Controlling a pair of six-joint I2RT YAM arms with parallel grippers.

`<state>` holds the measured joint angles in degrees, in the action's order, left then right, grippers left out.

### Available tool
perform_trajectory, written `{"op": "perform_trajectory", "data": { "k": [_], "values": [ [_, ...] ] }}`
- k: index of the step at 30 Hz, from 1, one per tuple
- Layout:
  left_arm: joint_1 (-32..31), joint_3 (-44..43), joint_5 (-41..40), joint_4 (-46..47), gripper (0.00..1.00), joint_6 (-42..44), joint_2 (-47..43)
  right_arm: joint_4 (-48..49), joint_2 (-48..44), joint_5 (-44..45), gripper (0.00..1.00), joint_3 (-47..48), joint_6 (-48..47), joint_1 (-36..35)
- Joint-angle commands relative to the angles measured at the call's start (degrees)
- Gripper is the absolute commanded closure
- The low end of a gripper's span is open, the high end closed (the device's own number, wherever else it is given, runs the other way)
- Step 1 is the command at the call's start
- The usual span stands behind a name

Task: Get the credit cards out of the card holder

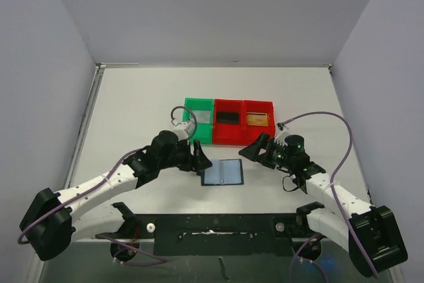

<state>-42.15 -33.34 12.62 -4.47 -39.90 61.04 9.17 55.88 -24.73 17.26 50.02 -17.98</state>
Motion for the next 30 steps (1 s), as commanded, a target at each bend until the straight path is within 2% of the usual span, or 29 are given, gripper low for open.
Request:
{"op": "perform_trajectory", "data": {
  "k": [1, 5, 8, 12, 17, 21, 28, 30],
  "values": [
    [-5.31, -5.73, -5.6, 2.73, 0.41, -2.39, 3.74, -2.65, 1.3, -1.82, 0.0, 4.93, -0.34, -3.86],
    [-6.5, -5.3, -5.43, 4.07, 0.41, -4.48, 7.15, -7.03, 3.6, 2.52, 0.04, 7.76, -2.28, -9.23],
    [-6.68, -4.54, -4.6, 5.22, 0.42, -6.22, 9.25, -8.98, 7.37, 1.38, 0.1, 9.82, -2.84, -10.54],
    [-6.74, -3.13, -5.39, 5.93, 0.42, -7.28, 11.99, -9.92, 12.42, 0.27, 0.26, 12.2, -2.84, -11.1],
    [-6.97, -2.19, -4.61, 8.03, 0.45, -7.84, 15.59, -13.11, 16.73, 2.21, 0.4, 14.35, -3.44, -11.47],
    [-6.92, -2.66, -6.2, 6.77, 0.47, -6.71, 17.51, -12.71, 19.29, 1.2, 0.46, 14.74, -3.7, -11.6],
    [-6.91, -1.42, -6.98, 8.08, 0.51, -6.16, 21.74, -13.94, 23.41, 1.89, 0.47, 15.94, -3.77, -11.73],
    [-6.93, -0.78, -7.23, 8.52, 0.54, -6.26, 22.54, -14.18, 24.49, 2.18, 0.51, 16.29, -3.95, -11.81]
  ]
}}
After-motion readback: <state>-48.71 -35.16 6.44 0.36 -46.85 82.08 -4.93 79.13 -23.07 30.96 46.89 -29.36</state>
